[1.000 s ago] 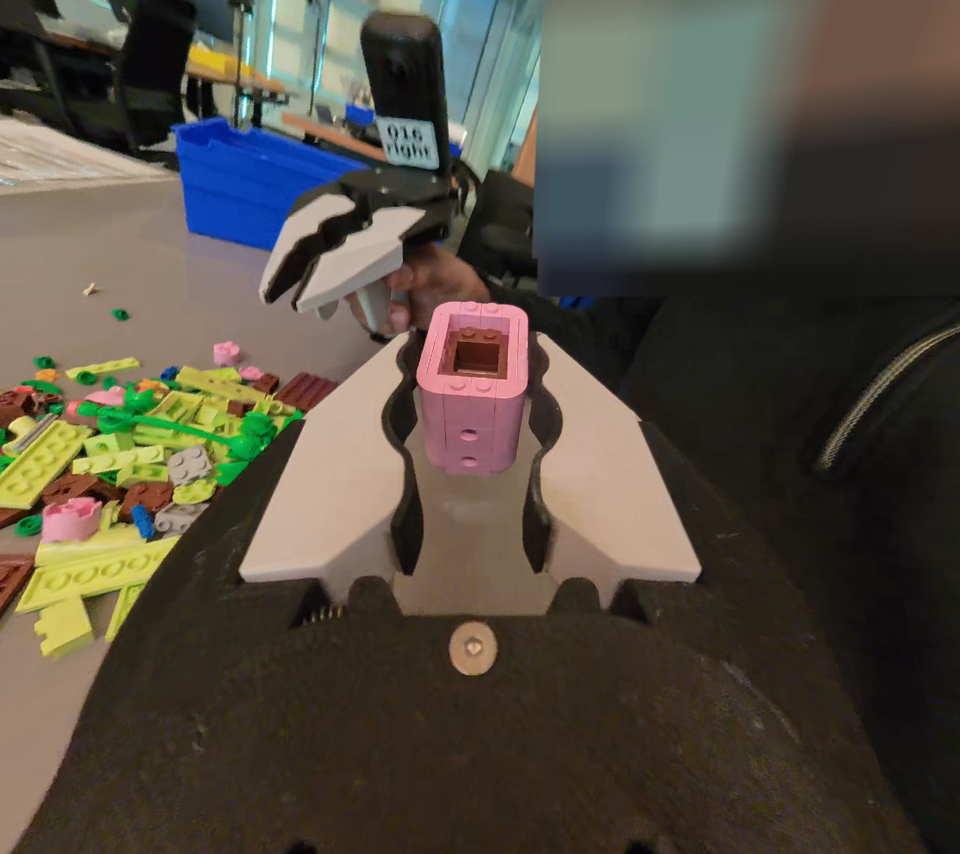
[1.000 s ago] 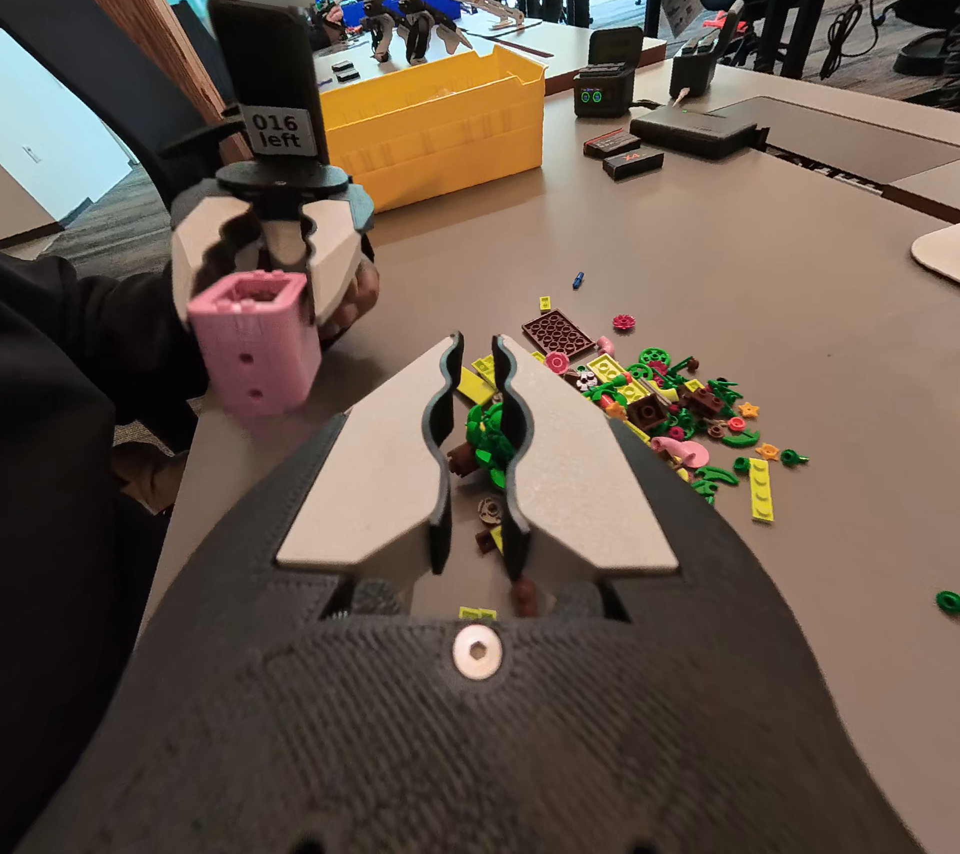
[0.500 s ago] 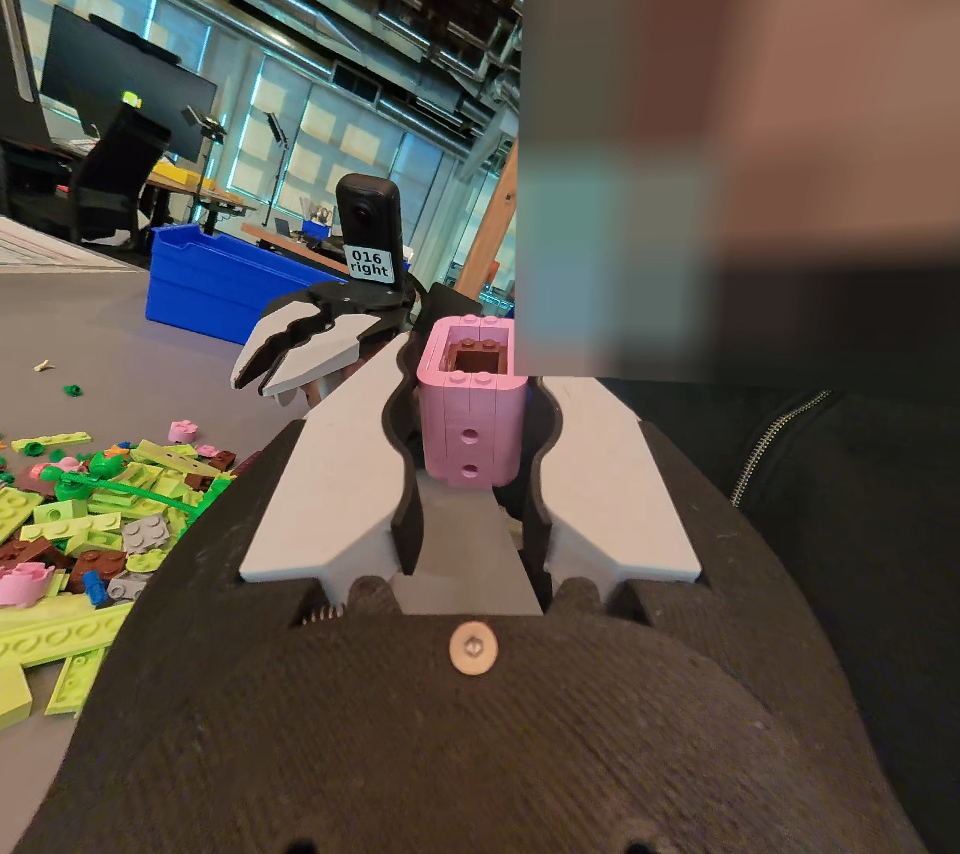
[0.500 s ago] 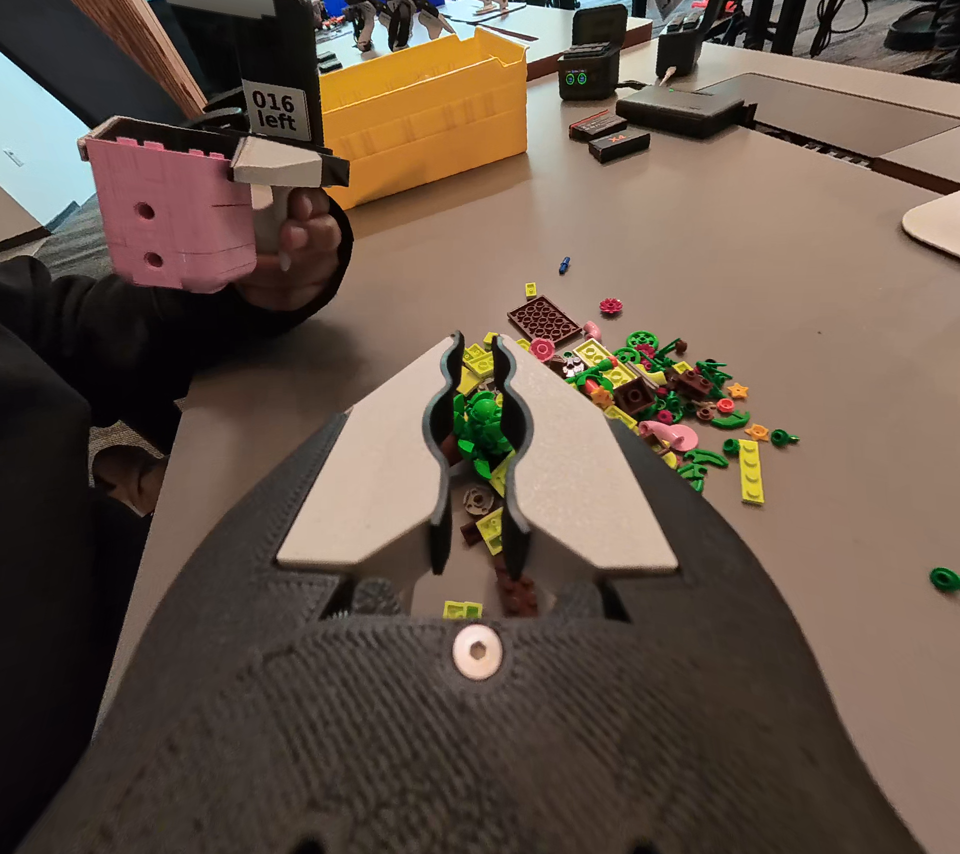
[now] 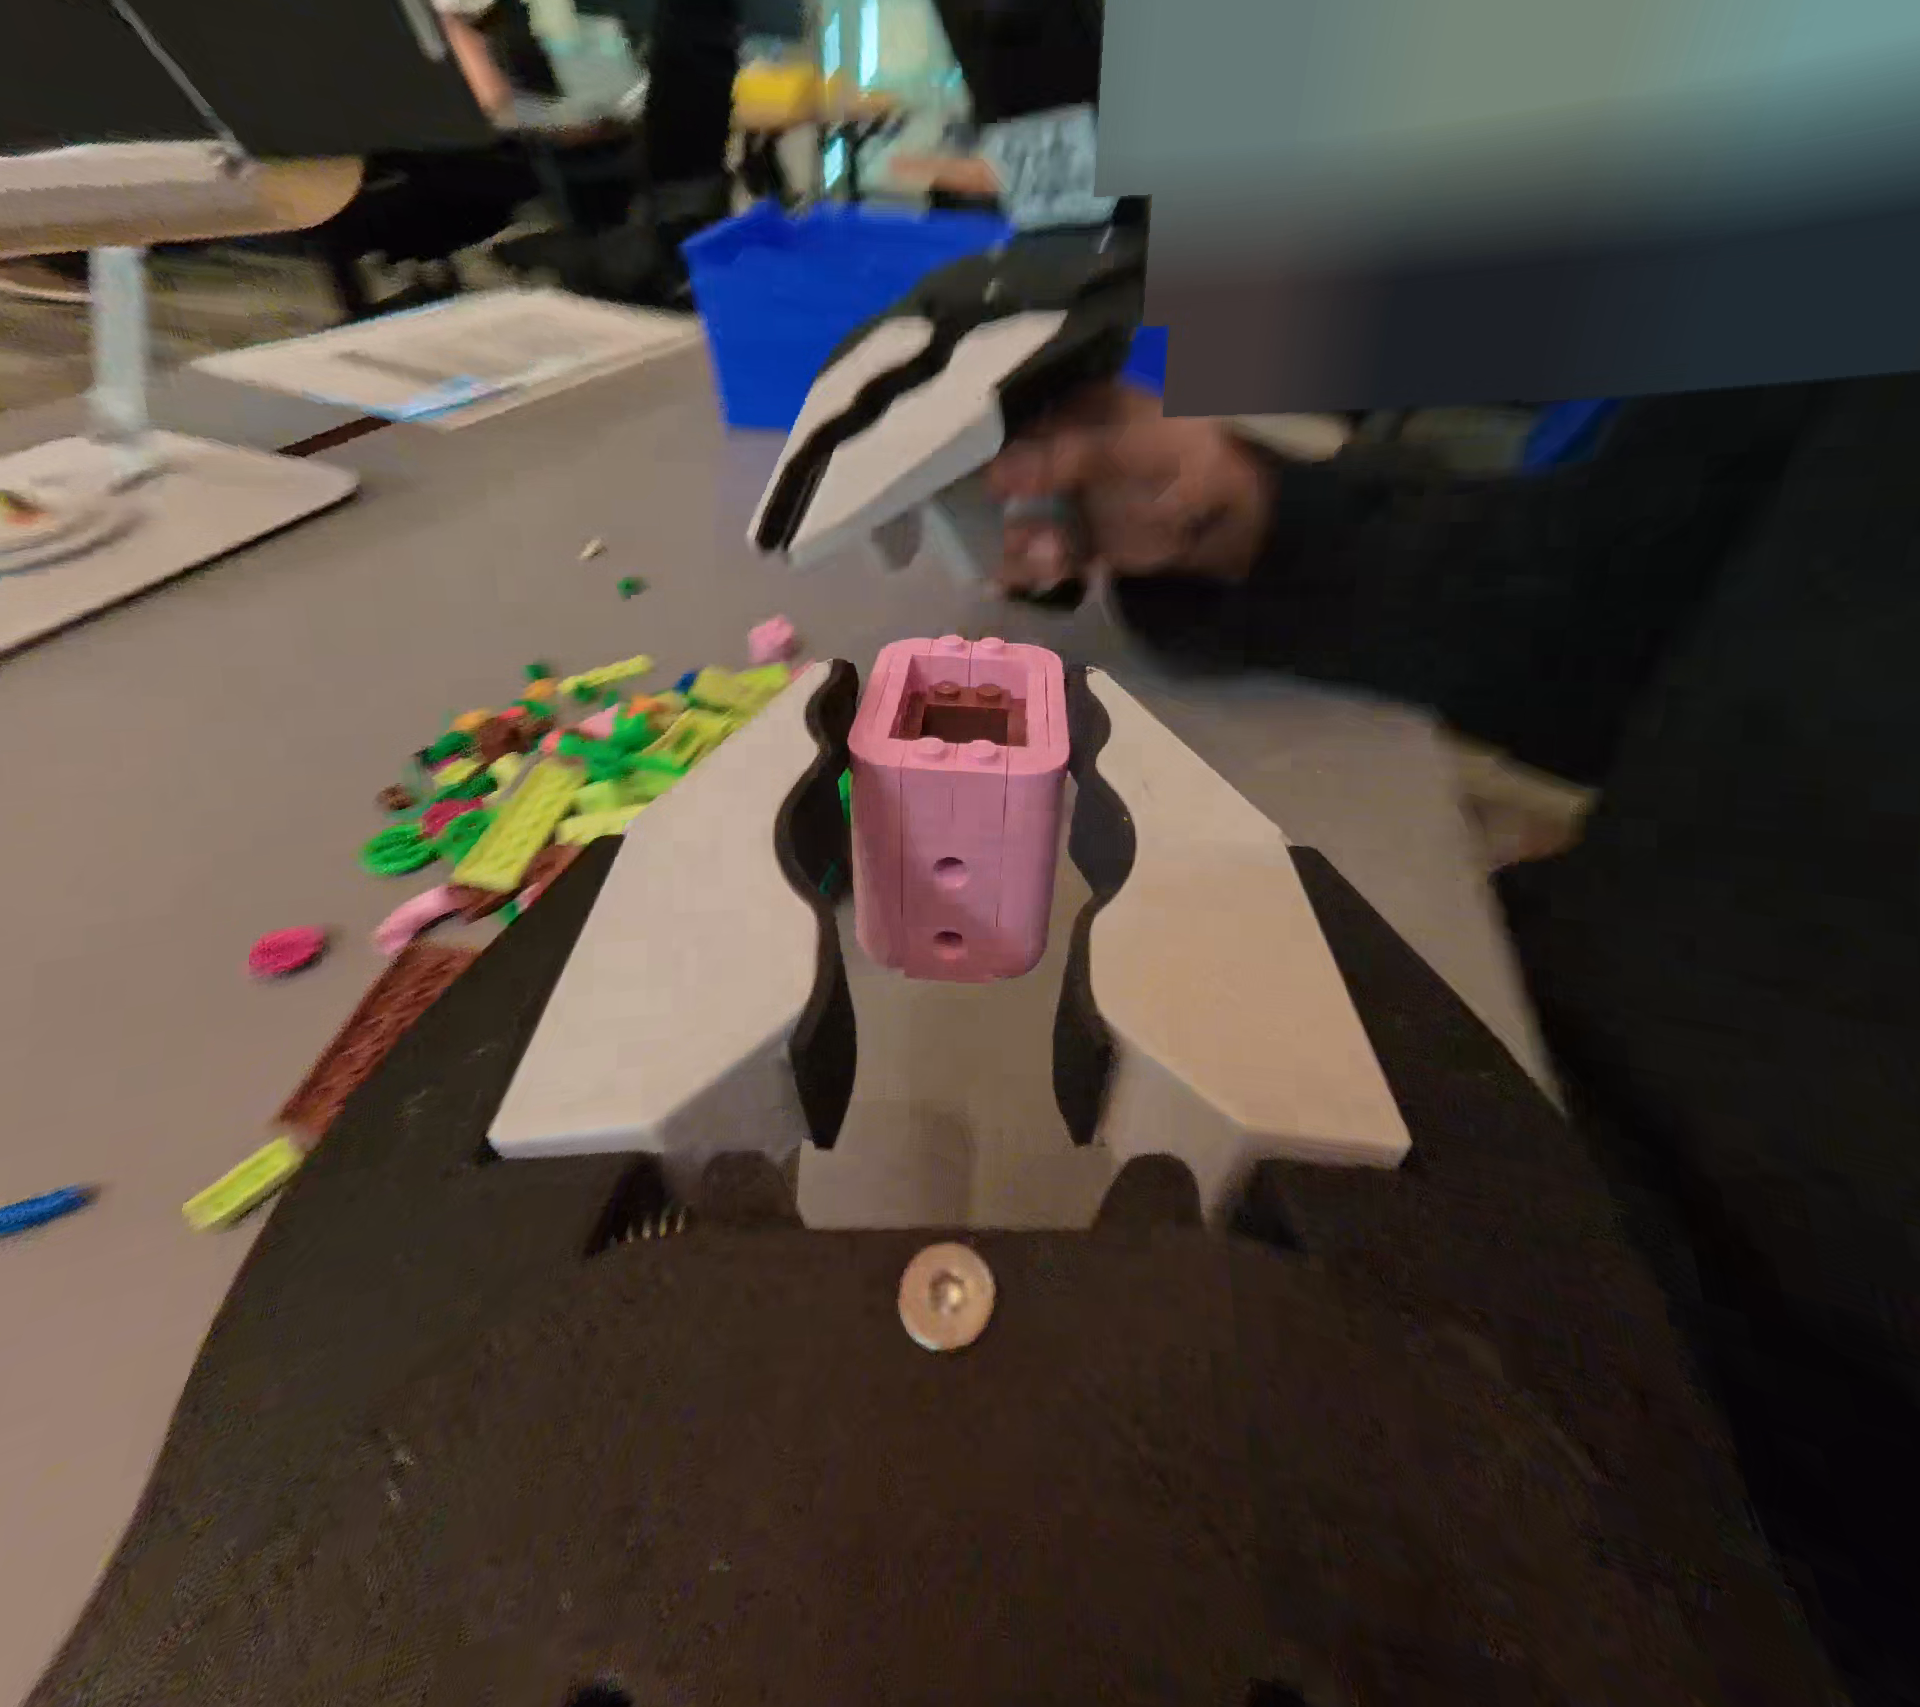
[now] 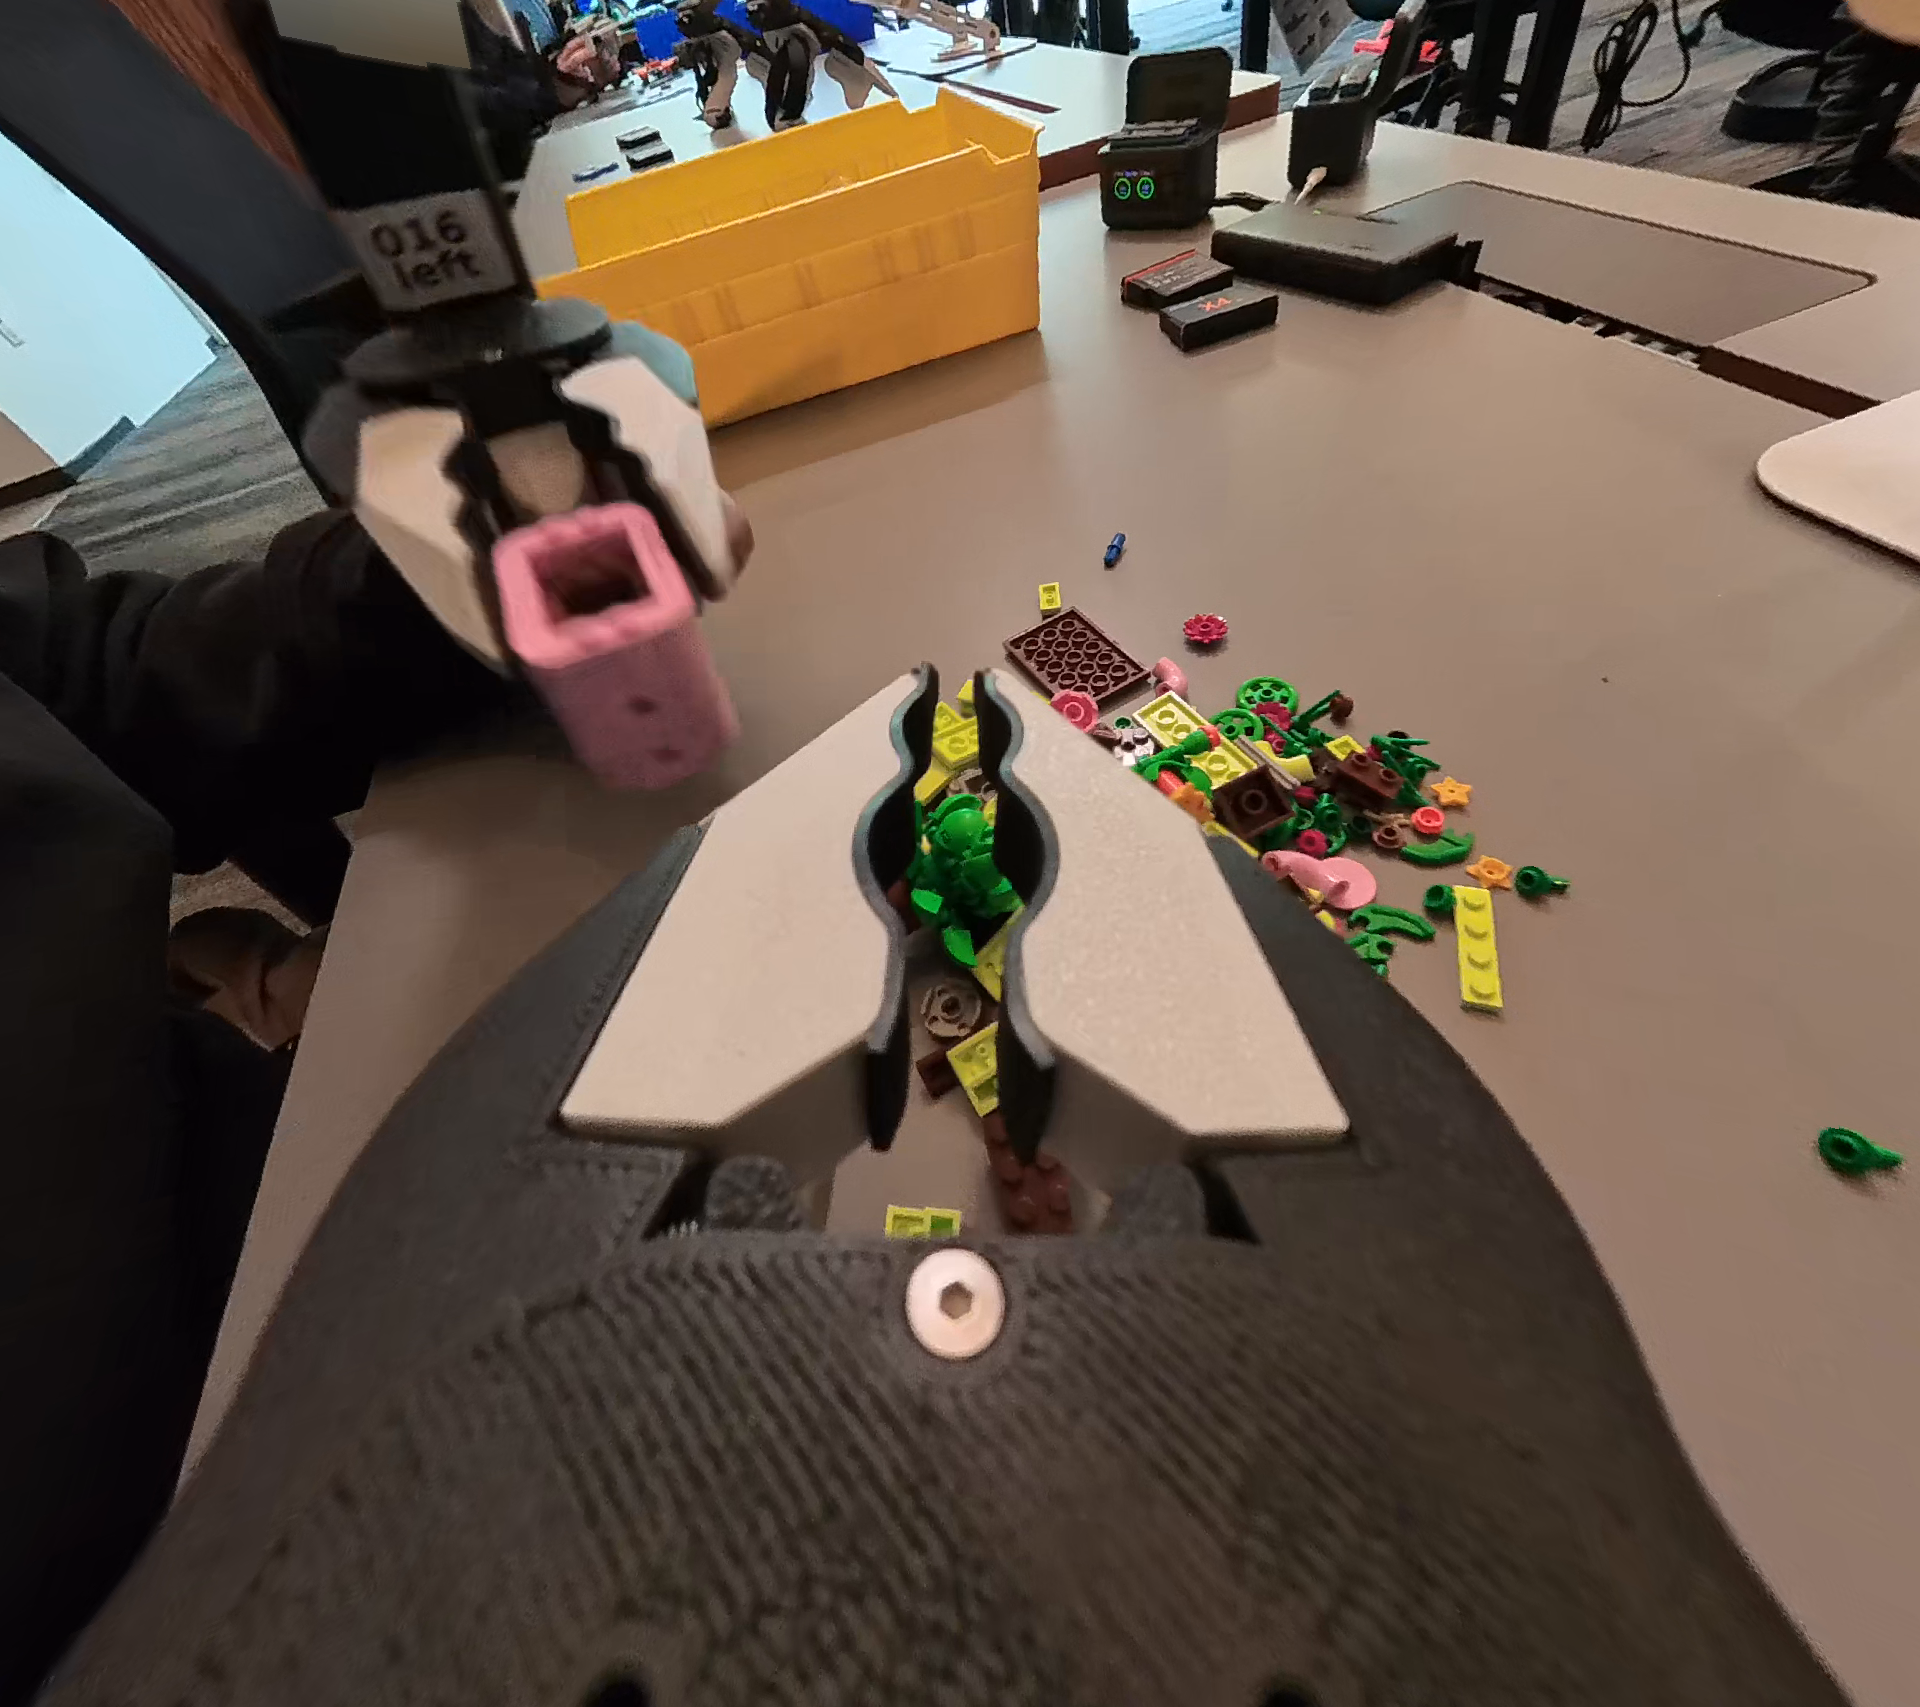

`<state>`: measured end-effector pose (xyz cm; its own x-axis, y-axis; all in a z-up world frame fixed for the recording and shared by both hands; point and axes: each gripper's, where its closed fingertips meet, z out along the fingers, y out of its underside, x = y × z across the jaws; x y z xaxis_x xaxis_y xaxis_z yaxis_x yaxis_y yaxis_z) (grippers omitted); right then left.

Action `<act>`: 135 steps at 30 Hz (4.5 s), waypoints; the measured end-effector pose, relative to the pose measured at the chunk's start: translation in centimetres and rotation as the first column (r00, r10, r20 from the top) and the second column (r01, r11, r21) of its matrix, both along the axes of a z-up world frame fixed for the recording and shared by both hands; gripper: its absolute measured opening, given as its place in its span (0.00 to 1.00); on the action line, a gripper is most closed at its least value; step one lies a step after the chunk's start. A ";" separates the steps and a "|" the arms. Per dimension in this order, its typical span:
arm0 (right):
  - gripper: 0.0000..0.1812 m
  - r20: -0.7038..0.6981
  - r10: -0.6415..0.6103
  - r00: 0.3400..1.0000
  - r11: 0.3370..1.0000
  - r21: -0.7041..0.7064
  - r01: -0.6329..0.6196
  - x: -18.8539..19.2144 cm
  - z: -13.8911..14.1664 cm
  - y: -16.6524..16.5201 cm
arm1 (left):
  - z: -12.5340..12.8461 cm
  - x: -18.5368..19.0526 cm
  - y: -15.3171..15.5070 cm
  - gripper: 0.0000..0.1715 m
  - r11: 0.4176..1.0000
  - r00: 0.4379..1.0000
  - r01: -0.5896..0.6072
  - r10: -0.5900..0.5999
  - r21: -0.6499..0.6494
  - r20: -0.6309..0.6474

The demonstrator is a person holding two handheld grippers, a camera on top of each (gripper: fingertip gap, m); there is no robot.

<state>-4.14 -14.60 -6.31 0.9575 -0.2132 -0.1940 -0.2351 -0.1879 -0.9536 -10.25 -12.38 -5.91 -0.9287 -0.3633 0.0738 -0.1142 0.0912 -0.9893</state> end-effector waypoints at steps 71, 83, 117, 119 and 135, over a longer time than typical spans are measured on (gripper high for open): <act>0.11 -0.278 0.130 0.952 0.955 -0.224 -0.196 -4.5 -5.6 1.7 | -6.1 1.6 -0.3 0.22 0.863 0.954 -0.222 0.096 0.454 0.284; 0.10 -0.269 0.138 0.953 0.951 -0.234 -0.203 -4.8 -5.8 1.9 | -6.8 1.1 -0.8 0.22 0.843 0.946 -0.208 0.046 0.496 0.320; 0.14 -0.025 0.143 0.989 0.973 -0.180 -0.145 -4.0 -3.6 2.5 | -5.5 2.0 1.2 0.32 0.925 0.991 -0.131 0.119 0.356 0.055; 0.14 0.030 0.118 0.993 0.982 -0.149 -0.112 -3.4 -2.6 2.2 | -4.5 2.1 1.7 0.33 0.953 0.992 -0.127 0.124 0.275 0.029; 0.50 0.527 -0.166 0.834 0.981 -0.001 0.196 2.2 1.2 -2.1 | 0.6 2.2 4.2 0.36 0.985 0.988 -0.113 0.098 -0.127 -0.116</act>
<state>-1.91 -16.73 -5.12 0.8567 -0.3880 0.3399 0.2598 -0.2448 -0.9341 -8.09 -8.19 -5.28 -0.8695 -0.4391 0.2263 -0.2235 -0.0589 -0.9729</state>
